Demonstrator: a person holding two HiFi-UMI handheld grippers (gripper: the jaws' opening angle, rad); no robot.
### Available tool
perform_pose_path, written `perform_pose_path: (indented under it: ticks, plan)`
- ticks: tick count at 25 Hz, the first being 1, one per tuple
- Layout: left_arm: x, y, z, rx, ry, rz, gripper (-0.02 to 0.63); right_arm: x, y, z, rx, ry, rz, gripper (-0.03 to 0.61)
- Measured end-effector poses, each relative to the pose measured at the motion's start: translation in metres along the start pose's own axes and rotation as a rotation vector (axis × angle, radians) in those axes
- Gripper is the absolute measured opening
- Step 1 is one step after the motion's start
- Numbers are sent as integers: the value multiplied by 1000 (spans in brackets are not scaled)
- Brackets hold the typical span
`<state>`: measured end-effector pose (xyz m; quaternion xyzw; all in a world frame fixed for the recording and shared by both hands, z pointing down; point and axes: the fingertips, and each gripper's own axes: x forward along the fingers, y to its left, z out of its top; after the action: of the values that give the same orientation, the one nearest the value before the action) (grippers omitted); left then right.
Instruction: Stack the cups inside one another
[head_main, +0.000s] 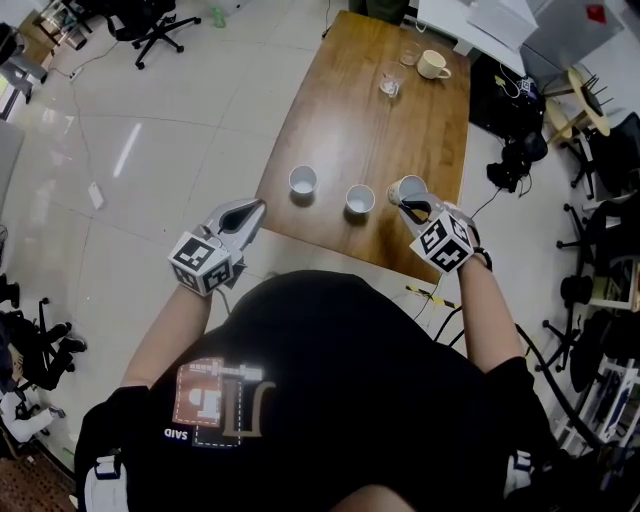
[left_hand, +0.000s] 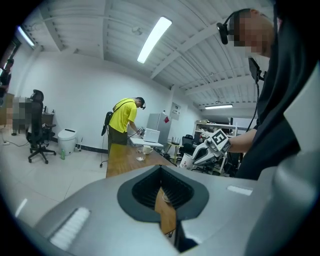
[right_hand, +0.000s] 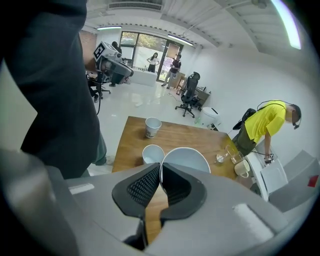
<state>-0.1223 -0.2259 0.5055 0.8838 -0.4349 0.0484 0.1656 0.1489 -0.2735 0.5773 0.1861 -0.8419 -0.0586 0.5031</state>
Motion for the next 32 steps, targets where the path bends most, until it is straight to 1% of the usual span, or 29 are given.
perform_pose_path:
  ticks: [2,6,11,15,21,26,28,29,32]
  plan:
    - [-5,3,2,-24,-3,21,2,2,2,11,-23,-7,14,31]
    - [-17,12,-2,-15,-26,31,2,11,9,31,-53,-13,47,31]
    - [-34,21,-5,-52,-20,78,2,29,18,51,-93,-19,86,31]
    - [-48,29,-13,-46,-28,94,2,42,26,57,-116,-12,115,31]
    - [-66,36,-19,-57,-22,128,2,63,36,52,-122,24,146,31]
    - [-79,40,-24,-62,-10,146,2,88,47,37,-107,74,182,31]
    - [-84,41,-27,-62,-2,152,2,97,49,32,-84,80,182,35]
    - [-87,42,-28,-62,1,155,2,100,49,30,-66,76,178,42]
    - [-92,44,-30,-61,7,161,2,103,49,31,-7,49,173,88]
